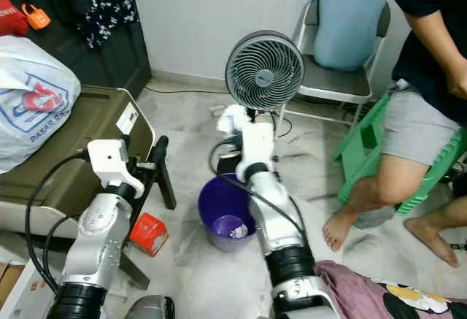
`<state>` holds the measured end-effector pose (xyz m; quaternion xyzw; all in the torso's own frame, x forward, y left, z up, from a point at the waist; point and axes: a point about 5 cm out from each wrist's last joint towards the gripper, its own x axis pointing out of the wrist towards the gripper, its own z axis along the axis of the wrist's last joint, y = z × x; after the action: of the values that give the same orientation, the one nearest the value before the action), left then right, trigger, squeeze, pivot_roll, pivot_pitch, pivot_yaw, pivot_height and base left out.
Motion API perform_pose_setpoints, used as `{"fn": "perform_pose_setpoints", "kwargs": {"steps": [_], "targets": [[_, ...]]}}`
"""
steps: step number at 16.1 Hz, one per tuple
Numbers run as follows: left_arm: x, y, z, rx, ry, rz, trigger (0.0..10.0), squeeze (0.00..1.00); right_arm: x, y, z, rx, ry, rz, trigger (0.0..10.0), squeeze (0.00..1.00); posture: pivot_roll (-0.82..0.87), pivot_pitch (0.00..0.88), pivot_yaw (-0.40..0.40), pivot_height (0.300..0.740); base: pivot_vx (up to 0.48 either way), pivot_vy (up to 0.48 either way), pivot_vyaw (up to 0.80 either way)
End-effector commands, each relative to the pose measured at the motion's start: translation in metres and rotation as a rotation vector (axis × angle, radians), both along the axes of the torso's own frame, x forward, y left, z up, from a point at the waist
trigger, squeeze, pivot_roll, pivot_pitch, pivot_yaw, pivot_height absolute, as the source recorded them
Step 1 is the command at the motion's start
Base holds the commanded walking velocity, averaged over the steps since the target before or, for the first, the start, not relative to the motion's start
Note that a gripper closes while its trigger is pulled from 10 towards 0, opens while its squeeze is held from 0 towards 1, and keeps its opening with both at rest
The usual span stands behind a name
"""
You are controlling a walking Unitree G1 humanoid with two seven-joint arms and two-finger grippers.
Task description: Clean up the room
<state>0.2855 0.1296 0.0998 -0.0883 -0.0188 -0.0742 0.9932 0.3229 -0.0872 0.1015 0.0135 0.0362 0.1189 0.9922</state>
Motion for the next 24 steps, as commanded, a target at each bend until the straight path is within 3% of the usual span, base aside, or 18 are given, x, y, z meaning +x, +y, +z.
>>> {"fn": "perform_pose_setpoints", "kwargs": {"steps": [1, 5, 6, 7, 8, 12, 21, 24], "targets": [[0.0000, -0.0026, 0.0022, -0.005, -0.003, -0.012, 10.0, 0.00, 0.0006, -0.0054, 0.0009, -0.004, -0.007, -0.015, 10.0, 0.00, 0.07, 0.000, -0.019, 0.740, 0.000, 0.000, 0.00], [-0.0005, -0.0046, 0.0040, -0.024, -0.014, -0.032, 10.0, 0.00, 0.0005, -0.0053, 0.0008, -0.002, -0.006, -0.016, 10.0, 0.00, 0.07, 0.000, -0.019, 0.740, 0.122, 0.000, 0.00], [-0.0008, -0.0046, 0.0041, -0.024, -0.014, -0.033, 10.0, 0.00, 0.0005, -0.0046, 0.0033, -0.079, -0.037, 0.002, 10.0, 0.00, 0.07, 0.000, -0.018, 0.740, 0.251, 0.000, 0.58], [-0.0008, -0.0046, 0.0040, -0.024, -0.014, -0.033, 10.0, 0.00, 0.0002, -0.0041, 0.0033, -0.085, -0.040, 0.004, 10.0, 0.00, 0.07, 0.000, -0.018, 0.740, 0.255, 0.000, 0.80], [-0.0009, -0.0045, 0.0040, -0.025, -0.013, -0.033, 10.0, 0.00, -0.0002, -0.0041, 0.0021, -0.023, -0.023, -0.010, 10.0, 0.00, 0.07, 0.000, -0.018, 0.740, 0.000, 0.000, 0.80], [-0.0003, -0.0046, 0.0037, -0.022, -0.010, -0.029, 10.0, 0.00, 0.0012, -0.0060, 0.0022, -0.031, -0.023, -0.017, 10.0, 0.00, 0.07, 0.000, -0.020, 0.740, 0.000, 0.000, 0.50], [0.0005, -0.0064, 0.0046, -0.027, -0.017, -0.039, 10.0, 0.00, 0.0040, -0.0096, 0.0028, -0.001, -0.018, -0.049, 10.0, 0.00, 0.07, 0.000, -0.022, 0.740, 0.000, 0.000, 0.00], [0.0009, -0.0067, 0.0053, -0.030, -0.021, -0.041, 10.0, 0.00, 0.0045, -0.0096, 0.0027, -0.004, -0.016, -0.049, 10.0, 0.00, 0.07, 0.000, -0.022, 0.740, 0.324, 0.000, 0.00]]}}
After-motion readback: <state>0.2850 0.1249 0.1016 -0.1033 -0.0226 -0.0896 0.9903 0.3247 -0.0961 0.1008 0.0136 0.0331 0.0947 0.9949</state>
